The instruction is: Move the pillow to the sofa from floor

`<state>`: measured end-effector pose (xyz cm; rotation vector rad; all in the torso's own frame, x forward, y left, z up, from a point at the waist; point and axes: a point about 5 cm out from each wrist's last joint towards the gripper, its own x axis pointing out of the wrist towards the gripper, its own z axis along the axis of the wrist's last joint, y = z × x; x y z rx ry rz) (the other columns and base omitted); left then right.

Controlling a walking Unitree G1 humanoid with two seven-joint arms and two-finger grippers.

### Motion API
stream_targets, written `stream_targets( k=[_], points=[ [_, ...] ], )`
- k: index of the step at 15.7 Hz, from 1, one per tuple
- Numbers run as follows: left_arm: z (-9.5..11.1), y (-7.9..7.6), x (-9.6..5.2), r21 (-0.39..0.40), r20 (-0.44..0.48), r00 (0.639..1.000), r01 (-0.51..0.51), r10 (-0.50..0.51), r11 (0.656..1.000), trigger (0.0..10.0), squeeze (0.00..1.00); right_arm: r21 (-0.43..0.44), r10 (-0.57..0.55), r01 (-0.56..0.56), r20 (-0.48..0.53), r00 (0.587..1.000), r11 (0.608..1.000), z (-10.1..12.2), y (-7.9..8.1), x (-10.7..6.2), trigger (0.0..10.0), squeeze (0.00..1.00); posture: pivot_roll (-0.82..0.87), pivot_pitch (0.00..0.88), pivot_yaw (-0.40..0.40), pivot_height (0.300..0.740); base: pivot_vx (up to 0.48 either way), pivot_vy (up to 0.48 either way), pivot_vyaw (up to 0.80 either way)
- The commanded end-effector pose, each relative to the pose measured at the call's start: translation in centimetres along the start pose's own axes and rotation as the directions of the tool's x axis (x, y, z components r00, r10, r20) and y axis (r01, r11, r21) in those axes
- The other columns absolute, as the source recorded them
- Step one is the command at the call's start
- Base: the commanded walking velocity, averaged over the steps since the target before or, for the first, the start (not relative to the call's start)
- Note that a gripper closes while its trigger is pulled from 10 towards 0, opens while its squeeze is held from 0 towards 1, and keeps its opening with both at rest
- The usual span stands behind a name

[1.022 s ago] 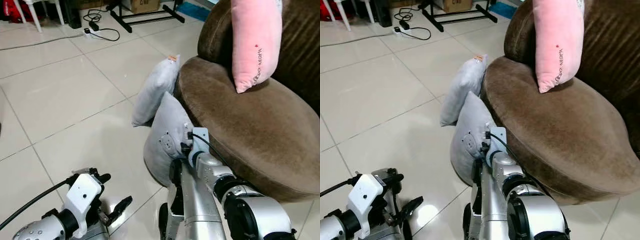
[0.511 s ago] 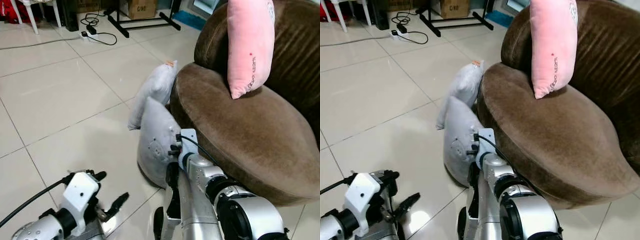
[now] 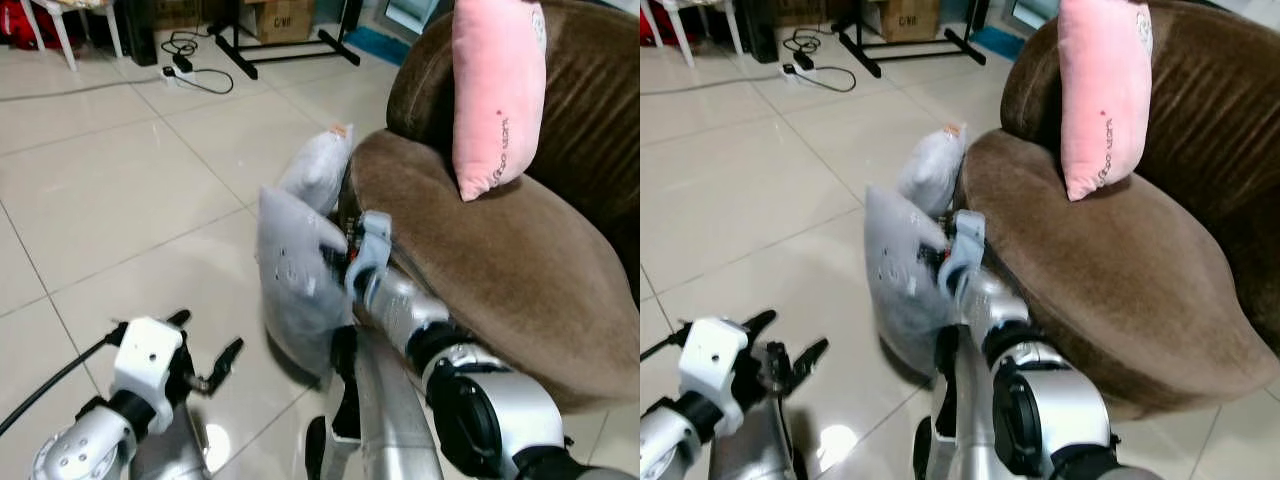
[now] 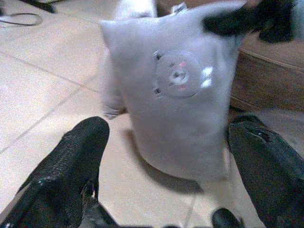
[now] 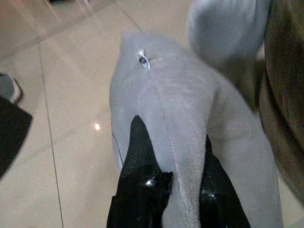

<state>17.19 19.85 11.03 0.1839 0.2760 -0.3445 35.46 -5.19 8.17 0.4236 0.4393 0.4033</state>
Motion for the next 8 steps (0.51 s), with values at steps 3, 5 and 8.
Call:
stream_targets(
  k=[3, 5, 8],
  points=[
    [1.7, 1.3, 1.0, 0.018, 0.099, 0.984, -0.152, 0.149, 0.988, 10.0, 0.63, -0.001, 0.01, -0.01, 0.328, 0.945, 1.0, 7.7, -0.2, -3.8, 0.0, 0.0, 0.0, 0.0, -0.119, 0.437, 0.0, 0.0, 0.0],
    [2.2, 1.8, 1.4, 0.009, 0.122, 0.978, -0.173, 0.17, 0.985, 10.0, 0.63, 0.005, 0.006, -0.009, 0.411, 0.912, 1.0, 9.6, 0.2, -5.7, 0.0, 0.0, 0.0, 0.0, -0.113, 0.437, 0.0, 0.0, 0.0],
    [5.4, 4.5, 3.1, 0.005, 0.235, 0.94, -0.256, 0.248, 0.967, 10.0, 0.62, -0.001, -0.053, 0.086, 0.782, 0.621, 0.996, 22.2, 1.1, -12.4, 10.0, 0.0, 0.01, 0.0, -0.112, 0.437, 0.0, 0.0, 0.0]
  ],
)
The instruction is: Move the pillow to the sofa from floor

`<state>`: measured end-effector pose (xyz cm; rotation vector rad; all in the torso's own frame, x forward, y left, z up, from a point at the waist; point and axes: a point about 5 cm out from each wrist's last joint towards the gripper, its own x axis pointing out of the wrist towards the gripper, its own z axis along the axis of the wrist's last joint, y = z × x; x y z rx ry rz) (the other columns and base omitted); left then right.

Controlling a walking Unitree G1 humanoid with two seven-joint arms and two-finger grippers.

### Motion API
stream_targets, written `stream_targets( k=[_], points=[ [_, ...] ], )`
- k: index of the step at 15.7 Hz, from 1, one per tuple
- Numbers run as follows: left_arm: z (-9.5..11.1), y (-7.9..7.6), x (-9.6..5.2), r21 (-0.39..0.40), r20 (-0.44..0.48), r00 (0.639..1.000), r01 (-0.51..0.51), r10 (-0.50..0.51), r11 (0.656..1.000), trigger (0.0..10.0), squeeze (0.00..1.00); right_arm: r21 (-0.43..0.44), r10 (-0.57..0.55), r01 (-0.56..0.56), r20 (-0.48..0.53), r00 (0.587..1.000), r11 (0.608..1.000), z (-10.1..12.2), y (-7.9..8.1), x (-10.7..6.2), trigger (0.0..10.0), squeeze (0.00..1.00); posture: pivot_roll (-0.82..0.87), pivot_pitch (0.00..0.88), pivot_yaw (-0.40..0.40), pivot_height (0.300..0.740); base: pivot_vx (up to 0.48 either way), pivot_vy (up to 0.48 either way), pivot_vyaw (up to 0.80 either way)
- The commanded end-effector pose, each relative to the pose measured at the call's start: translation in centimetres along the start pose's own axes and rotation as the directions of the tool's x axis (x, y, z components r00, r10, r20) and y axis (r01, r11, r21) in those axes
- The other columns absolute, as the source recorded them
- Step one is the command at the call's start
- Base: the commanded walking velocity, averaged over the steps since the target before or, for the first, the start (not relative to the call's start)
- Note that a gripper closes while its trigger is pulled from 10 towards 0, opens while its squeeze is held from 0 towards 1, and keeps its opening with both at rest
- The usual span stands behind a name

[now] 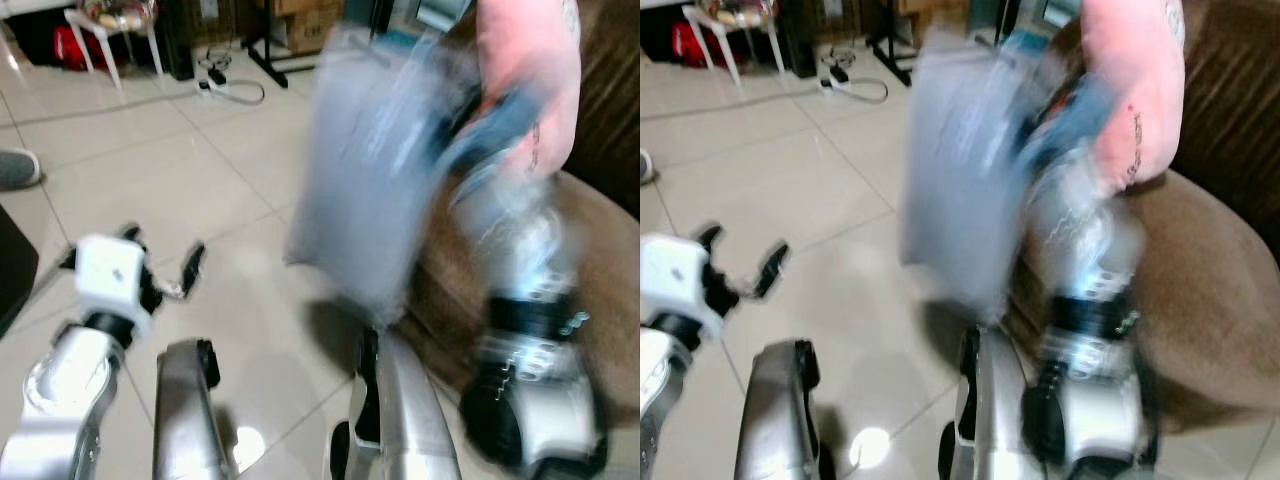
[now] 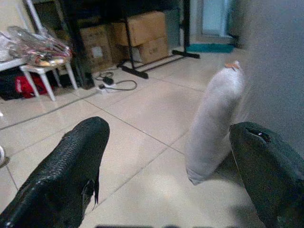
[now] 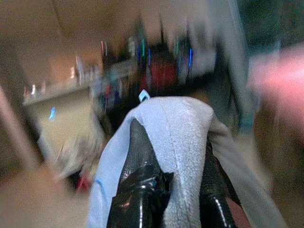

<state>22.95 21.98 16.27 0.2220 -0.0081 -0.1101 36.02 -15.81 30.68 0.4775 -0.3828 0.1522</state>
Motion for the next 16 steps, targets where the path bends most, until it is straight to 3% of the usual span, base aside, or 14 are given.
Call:
stream_targets(
  k=[1, 2, 3, 4, 5, 8, 10, 16],
  points=[
    [0.4, -0.6, 0.2, -0.004, 0.009, 1.0, 0.009, -0.009, 1.0, 10.0, 0.62, -0.058, -0.059, 0.067, 0.132, 0.989, 0.996, 4.2, -1.4, 0.5, 10.0, 0.0, 0.02, 0.0, -0.125, 0.442, 0.0, 0.0, 0.0],
    [0.4, -0.6, 0.2, -0.004, 0.009, 1.0, 0.009, -0.009, 1.0, 10.0, 0.62, -0.058, -0.059, 0.067, 0.132, 0.989, 0.996, 4.2, -1.4, 0.5, 10.0, 0.0, 0.02, 0.0, -0.125, 0.442, 0.0, 0.0, 0.0],
    [1.0, -0.7, 0.4, 0.003, 0.038, 0.999, -0.002, 0.002, 1.0, 10.0, 0.62, -0.099, -0.074, 0.093, 0.187, 0.98, 0.991, 7.0, -1.7, 0.7, 10.0, 0.0, 0.03, 0.0, -0.145, 0.452, 0.0, 0.0, 0.0],
    [1.3, -0.7, 0.5, 0.005, 0.048, 0.999, -0.009, 0.008, 1.0, 10.0, 0.62, -0.11, -0.078, 0.101, 0.197, 0.977, 0.989, 7.7, -1.7, 0.7, 10.0, 0.0, 0.04, 0.0, -0.148, 0.457, 0.0, 0.0, 0.0],
    [1.7, -0.4, 1.0, 0.005, 0.064, 0.998, -0.025, 0.024, 1.0, 10.0, 0.62, -0.113, -0.11, 0.129, 0.163, 0.981, 0.985, 7.2, -1.9, 0.9, 10.0, 0.0, 0.03, 0.0, -0.144, 0.472, 0.0, 0.0, 0.0],
    [1.7, -0.6, 1.3, 0.001, 0.06, 0.998, -0.021, 0.021, 1.0, 10.0, 0.62, -0.139, -0.166, 0.159, -0.044, 0.985, 0.977, 0.7, -2.5, 0.3, 10.0, 0.0, 0.02, 0.0, -0.136, 0.502, 0.0, 0.0, 0.0],
    [1.4, -1.0, 1.5, -0.009, 0.049, 0.999, -0.011, 0.012, 1.0, 10.0, 0.62, -0.172, -0.171, 0.14, -0.182, 0.968, 0.975, -3.9, -2.2, -1.2, 10.0, 0.0, 0.01, 0.0, -0.127, 0.522, 0.0, 0.0, 0.0],
    [0.7, -2.3, 1.5, -0.016, 0.028, 1.0, -0.004, 0.005, 1.0, 10.0, 0.62, -0.245, -0.194, 0.127, -0.273, 0.942, 0.961, -7.1, -2.0, -4.1, 10.0, 0.0, 0.0, 0.0, -0.132, 0.582, 0.0, 0.0, 0.0]
  ],
)
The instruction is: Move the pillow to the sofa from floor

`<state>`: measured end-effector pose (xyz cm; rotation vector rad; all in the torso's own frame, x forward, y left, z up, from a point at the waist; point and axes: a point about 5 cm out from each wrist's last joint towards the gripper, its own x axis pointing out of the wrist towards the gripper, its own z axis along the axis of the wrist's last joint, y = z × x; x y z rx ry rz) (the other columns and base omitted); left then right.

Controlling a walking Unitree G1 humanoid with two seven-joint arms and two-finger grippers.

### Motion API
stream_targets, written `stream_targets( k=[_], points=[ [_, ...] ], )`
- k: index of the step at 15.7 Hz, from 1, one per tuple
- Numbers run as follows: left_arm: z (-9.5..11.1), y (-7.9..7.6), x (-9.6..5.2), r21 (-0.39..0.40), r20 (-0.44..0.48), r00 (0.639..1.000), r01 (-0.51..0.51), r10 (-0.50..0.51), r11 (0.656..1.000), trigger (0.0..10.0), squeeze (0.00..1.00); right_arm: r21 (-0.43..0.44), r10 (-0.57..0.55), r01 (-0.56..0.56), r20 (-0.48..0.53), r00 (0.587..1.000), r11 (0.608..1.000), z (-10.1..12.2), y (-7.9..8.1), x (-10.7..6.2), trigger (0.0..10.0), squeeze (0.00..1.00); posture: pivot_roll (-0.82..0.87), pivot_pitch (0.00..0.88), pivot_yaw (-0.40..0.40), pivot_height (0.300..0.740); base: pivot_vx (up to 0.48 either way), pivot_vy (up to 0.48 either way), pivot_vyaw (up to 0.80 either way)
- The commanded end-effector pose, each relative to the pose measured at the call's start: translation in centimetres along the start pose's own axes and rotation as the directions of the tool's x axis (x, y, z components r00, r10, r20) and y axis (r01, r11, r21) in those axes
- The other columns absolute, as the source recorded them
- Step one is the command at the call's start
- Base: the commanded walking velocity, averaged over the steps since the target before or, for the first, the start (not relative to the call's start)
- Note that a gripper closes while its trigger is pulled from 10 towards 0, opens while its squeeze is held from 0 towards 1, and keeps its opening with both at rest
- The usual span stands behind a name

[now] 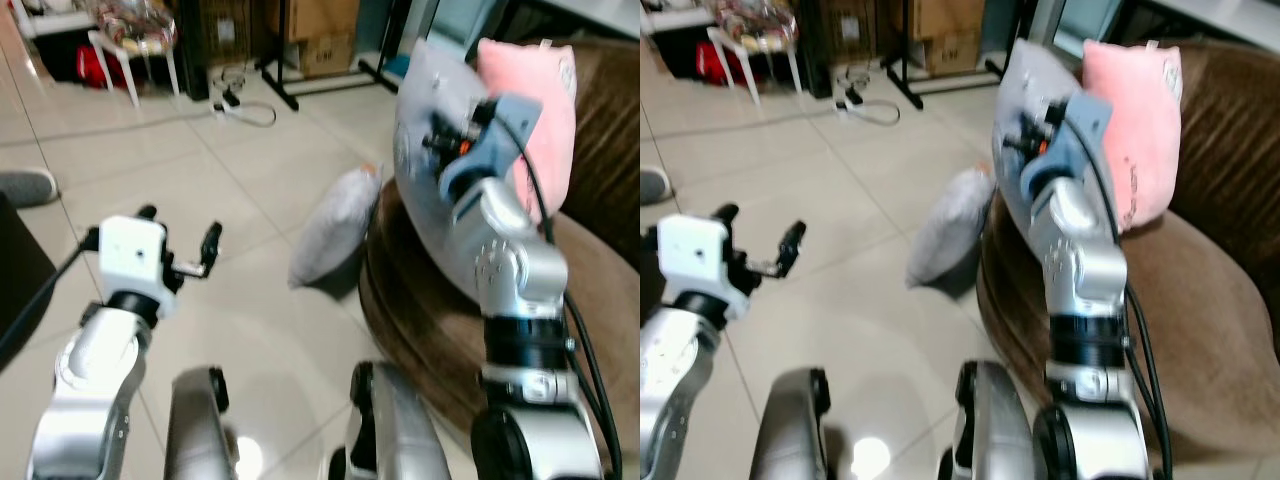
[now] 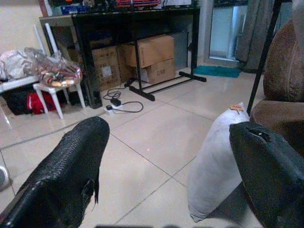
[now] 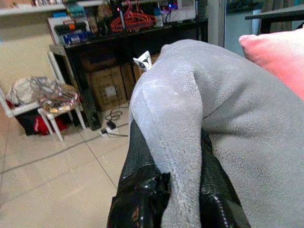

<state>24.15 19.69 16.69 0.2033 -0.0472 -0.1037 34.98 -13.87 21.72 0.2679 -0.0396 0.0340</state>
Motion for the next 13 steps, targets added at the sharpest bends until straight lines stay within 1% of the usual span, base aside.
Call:
stream_targets(
  k=[1, 2, 3, 4, 7, 8, 11, 12, 13],
  points=[
    [-0.6, -0.4, -0.1, 0.006, -0.023, 1.0, 0.001, 0.0, 1.0, 10.0, 0.62, -0.017, -0.008, 0.008, 0.012, 1.0, 1.0, 0.4, -0.5, -0.5, 10.0, 0.0, 0.0, 0.0, -0.132, 0.592, 0.0, 0.0, 0.0],
    [-1.0, -0.5, -0.4, 0.016, -0.039, 0.999, -0.011, 0.012, 1.0, 10.0, 0.62, 0.002, 0.013, -0.013, -0.021, 1.0, 1.0, -0.5, -0.9, -1.7, 10.0, 0.0, -0.01, 0.0, -0.134, 0.602, 0.0, 0.0, 0.0],
    [-1.3, -0.6, -0.6, 0.04, -0.049, 0.999, -0.005, 0.007, 0.999, 10.0, 0.62, 0.013, 0.022, -0.021, -0.042, 0.999, 1.0, -0.9, -1.2, -2.4, 10.0, 0.0, -0.01, 0.0, -0.135, 0.612, 0.0, 0.0, 0.0],
    [-1.4, -0.6, -0.6, 0.048, -0.052, 0.999, 0.0, 0.003, 0.999, 10.0, 0.62, 0.016, 0.023, -0.022, -0.048, 0.999, 1.0, -1.0, -1.2, -2.5, 10.0, 0.0, -0.01, 0.0, -0.134, 0.617, 0.0, 0.0, 0.0],
    [-1.3, -1.0, -0.1, 0.045, -0.046, 0.999, 0.003, -0.001, 0.999, 10.0, 0.62, 0.055, -0.007, 0.009, -0.035, 0.999, 0.998, -0.8, -0.8, -2.7, 10.0, 0.0, -0.02, 0.0, -0.119, 0.652, 0.0, 0.0, 0.0],
    [-1.5, -1.1, 0.0, 0.058, -0.059, 0.998, 0.0, 0.003, 0.998, 10.0, 0.63, 0.059, -0.011, 0.013, -0.034, 0.999, 0.998, -0.7, -0.7, -2.9, 10.0, 0.0, -0.02, 0.0, -0.118, 0.667, 0.0, 0.0, 0.0],
    [-1.6, -0.9, 0.0, 0.052, -0.055, 0.998, -0.015, 0.018, 0.999, 10.0, 0.62, 0.042, -0.014, 0.016, -0.053, 0.999, 0.999, -1.0, -0.9, -3.0, 10.0, 0.0, -0.02, 0.0, -0.121, 0.692, 0.0, 0.0, 0.0],
    [-1.7, -0.7, 0.0, 0.069, -0.056, 0.998, -0.014, 0.018, 0.998, 10.0, 0.62, 0.026, -0.015, 0.016, -0.07, 0.997, 1.0, -1.4, -1.1, -2.9, 10.0, 0.0, -0.02, 0.0, -0.125, 0.702, 0.0, 0.0, 0.0],
    [-2.1, -0.5, -0.2, 0.099, -0.066, 0.998, -0.006, 0.013, 0.995, 10.0, 0.62, -0.008, -0.01, 0.009, -0.09, 0.996, 1.0, -1.8, -1.2, -2.8, 10.0, 0.0, -0.01, 0.0, -0.129, 0.712, 0.0, 0.0, 0.0]
  ],
)
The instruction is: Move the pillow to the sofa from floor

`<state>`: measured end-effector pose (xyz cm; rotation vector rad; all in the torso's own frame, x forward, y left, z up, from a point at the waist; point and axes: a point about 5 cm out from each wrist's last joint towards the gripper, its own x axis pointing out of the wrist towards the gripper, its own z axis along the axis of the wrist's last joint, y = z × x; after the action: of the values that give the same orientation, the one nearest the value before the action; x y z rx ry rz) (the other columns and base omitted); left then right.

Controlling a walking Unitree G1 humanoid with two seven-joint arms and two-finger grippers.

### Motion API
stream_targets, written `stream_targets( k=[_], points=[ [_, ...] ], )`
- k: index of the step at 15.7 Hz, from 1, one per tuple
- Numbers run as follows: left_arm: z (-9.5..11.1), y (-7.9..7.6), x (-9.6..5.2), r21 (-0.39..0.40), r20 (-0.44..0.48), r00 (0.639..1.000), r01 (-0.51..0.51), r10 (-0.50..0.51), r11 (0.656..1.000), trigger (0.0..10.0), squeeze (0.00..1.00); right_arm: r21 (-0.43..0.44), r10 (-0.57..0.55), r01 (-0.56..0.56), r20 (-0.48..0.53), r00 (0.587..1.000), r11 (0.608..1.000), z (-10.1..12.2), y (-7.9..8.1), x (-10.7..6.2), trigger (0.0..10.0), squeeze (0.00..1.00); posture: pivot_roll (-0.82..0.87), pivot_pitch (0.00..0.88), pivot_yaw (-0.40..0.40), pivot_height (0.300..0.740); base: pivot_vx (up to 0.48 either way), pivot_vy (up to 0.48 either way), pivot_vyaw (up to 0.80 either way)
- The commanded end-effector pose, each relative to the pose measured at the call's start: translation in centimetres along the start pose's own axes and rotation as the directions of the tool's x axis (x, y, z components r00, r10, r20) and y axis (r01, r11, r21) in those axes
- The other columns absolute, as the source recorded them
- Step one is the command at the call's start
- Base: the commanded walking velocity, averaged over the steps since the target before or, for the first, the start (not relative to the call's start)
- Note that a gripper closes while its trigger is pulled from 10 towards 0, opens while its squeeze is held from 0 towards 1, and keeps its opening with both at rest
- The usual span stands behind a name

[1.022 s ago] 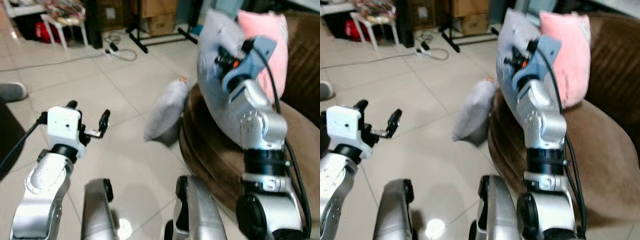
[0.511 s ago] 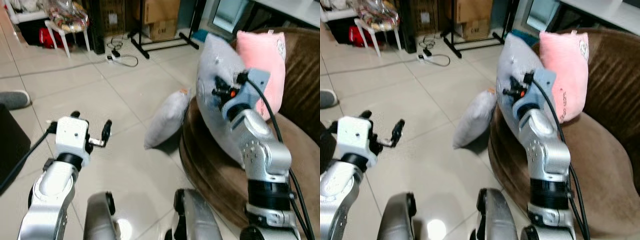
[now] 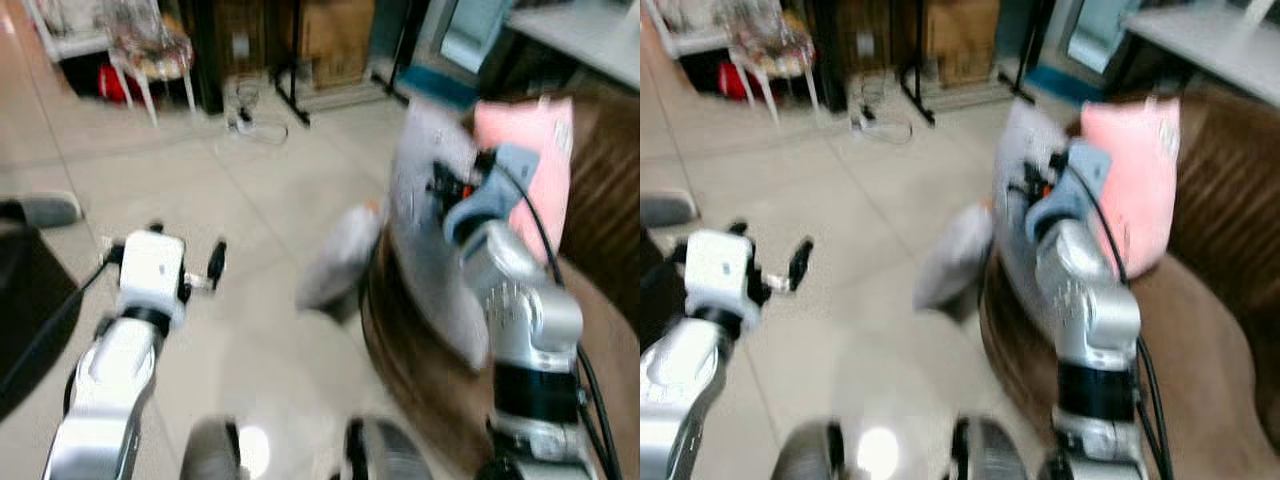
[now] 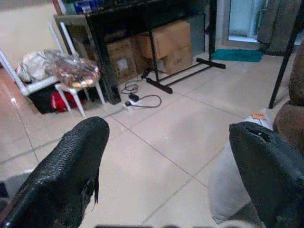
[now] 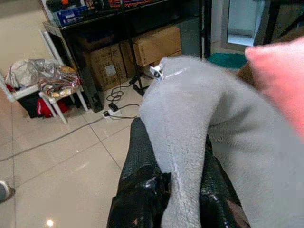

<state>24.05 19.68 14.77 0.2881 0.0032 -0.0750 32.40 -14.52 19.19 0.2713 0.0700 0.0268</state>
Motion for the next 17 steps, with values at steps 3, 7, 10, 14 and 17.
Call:
stream_targets(
  k=[3, 7, 10, 14, 17],
  points=[
    [-1.5, 0.0, -0.6, 0.065, -0.05, 0.998, 0.029, -0.026, 0.997, 10.0, 0.62, -0.087, 0.008, -0.011, -0.042, 0.999, 0.996, -1.5, -0.6, -0.1, 10.0, 0.0, -0.01, 0.0, -0.143, 0.74, 0.0, 0.0, 0.0],
    [-1.5, -0.5, -0.8, 0.043, -0.041, 0.999, 0.03, -0.028, 0.999, 10.0, 0.62, -0.095, 0.011, -0.018, -0.07, 0.997, 0.995, -2.9, -0.6, -0.7, 10.0, 0.0, 0.0, 0.0, -0.155, 0.74, 0.0, 0.0, 0.0],
    [-1.5, -0.9, -0.7, 0.033, -0.036, 0.998, 0.044, -0.043, 0.998, 10.0, 0.62, -0.069, 0.005, -0.011, -0.076, 0.997, 0.998, -2.8, -0.6, -0.7, 10.0, 0.0, -0.01, 0.0, -0.148, 0.74, 0.0, 0.0, 0.0],
    [-1.4, -0.8, -0.4, -0.004, -0.029, 0.999, 0.021, -0.021, 1.0, 10.0, 0.56, -0.032, -0.049, 0.047, -0.075, 0.996, 0.998, -3.0, -1.7, -0.5, 10.0, 0.0, -0.01, 0.0, -0.142, 0.74, 0.0, 0.0, -0.78],
    [-1.1, -0.8, -0.2, -0.023, -0.012, 1.0, 0.006, -0.007, 1.0, 10.0, 0.5, -0.056, -0.076, 0.071, -0.088, 0.993, 0.996, -3.3, -2.2, -0.4, 10.0, 0.0, -0.01, 0.0, -0.139, 0.74, 0.0, 0.0, -0.78]
  ],
)
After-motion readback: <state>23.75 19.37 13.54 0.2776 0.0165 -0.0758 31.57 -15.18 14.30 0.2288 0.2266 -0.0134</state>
